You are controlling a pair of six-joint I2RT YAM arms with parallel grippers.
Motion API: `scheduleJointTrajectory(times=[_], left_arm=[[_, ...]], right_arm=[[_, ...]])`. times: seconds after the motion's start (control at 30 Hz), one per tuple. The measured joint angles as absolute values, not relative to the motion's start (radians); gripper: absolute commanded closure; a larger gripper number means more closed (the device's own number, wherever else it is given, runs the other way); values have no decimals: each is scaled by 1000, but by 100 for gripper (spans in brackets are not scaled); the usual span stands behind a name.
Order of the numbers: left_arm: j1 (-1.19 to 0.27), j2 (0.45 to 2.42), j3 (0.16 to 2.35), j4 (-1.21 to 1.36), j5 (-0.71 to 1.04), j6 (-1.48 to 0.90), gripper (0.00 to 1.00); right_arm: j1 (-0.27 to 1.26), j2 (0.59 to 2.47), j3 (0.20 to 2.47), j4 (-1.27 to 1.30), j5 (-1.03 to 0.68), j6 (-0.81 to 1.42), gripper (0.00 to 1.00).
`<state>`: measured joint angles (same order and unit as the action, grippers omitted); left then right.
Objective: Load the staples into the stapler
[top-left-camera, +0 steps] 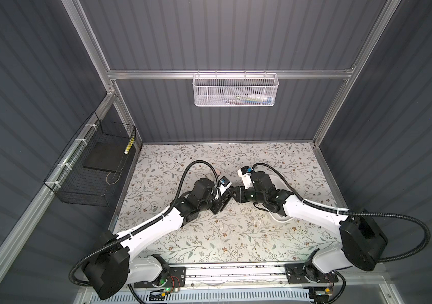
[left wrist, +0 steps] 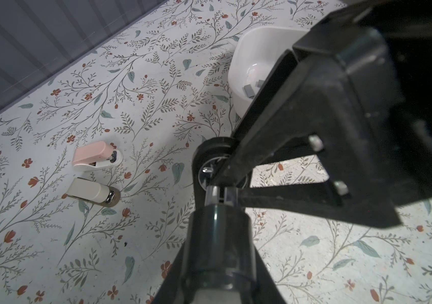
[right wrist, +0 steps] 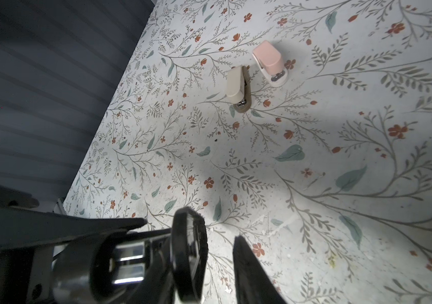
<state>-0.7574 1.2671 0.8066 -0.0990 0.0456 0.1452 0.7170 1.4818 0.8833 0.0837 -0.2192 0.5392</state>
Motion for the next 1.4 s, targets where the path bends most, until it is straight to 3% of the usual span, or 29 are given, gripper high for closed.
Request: scheduleJointTrajectory(times=[0.37,0.6,1.4], left_arm=[[-757,1258,793,-72,52,145,100],[-751,1206,737,-22,63,144,100],[-744,1146,667,78,91,122,100]], right_arm=[[722,1482,884,103,-238,537,88],[722,1482,884,107,-274,533,96],[663,1504,849,193,-448,628,100]])
